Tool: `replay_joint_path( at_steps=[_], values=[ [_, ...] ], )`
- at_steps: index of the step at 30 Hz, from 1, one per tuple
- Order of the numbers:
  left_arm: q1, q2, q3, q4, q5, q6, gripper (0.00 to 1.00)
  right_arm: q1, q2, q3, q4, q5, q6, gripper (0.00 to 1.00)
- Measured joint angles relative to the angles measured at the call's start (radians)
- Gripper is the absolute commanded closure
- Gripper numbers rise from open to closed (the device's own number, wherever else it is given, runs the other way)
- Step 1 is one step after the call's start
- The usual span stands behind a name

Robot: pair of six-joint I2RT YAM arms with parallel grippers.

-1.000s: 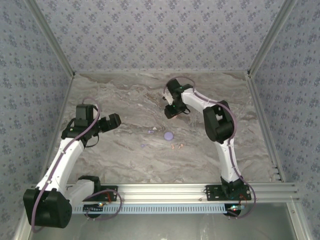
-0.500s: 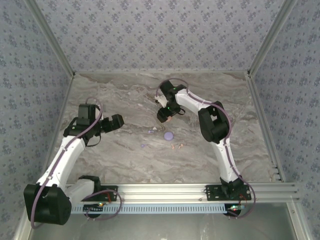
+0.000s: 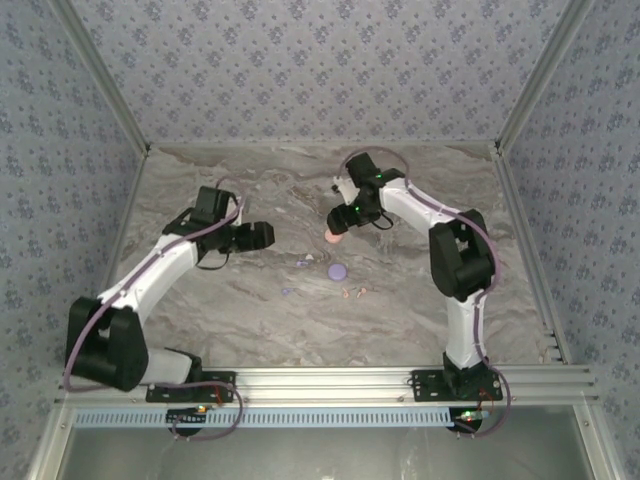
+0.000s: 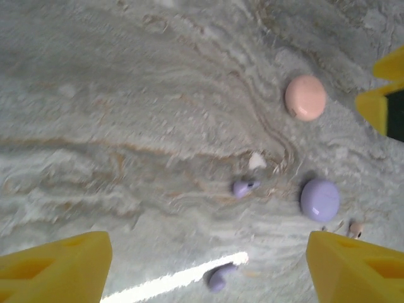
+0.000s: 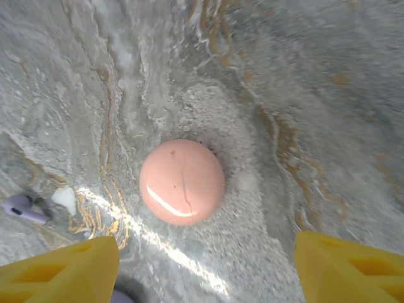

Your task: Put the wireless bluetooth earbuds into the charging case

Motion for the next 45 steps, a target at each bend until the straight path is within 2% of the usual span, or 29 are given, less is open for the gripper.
replay_joint_path(
  at_steps=[4, 10, 17, 25, 31, 45],
  values=[
    [-0.033, 0.163, 0.135, 0.004, 0.000, 0.013, 0.45, -0.031, -0.055, -0.077, 0.044, -0.017, 0.058, 0.45],
    [-0.092, 0.428, 0.348, 0.022, -0.008, 0.024, 0.60, -0.037, -0.063, -0.171, 0.067, -0.022, 0.155, 0.64],
    [-0.140, 0.658, 0.516, 0.024, -0.006, 0.019, 0.75, -0.016, -0.060, -0.196, 0.116, -0.022, 0.257, 0.74],
    [-0.158, 0.771, 0.602, 0.025, 0.033, 0.003, 0.82, 0.016, -0.013, -0.196, 0.152, -0.022, 0.333, 0.79],
    [-0.167, 0.827, 0.639, 0.024, 0.070, -0.005, 0.83, 0.024, 0.027, -0.196, 0.160, -0.022, 0.369, 0.80],
    [-0.200, 0.855, 0.657, 0.029, 0.093, -0.029, 0.84, 0.026, 0.065, -0.148, 0.151, -0.021, 0.402, 0.80]
  ],
)
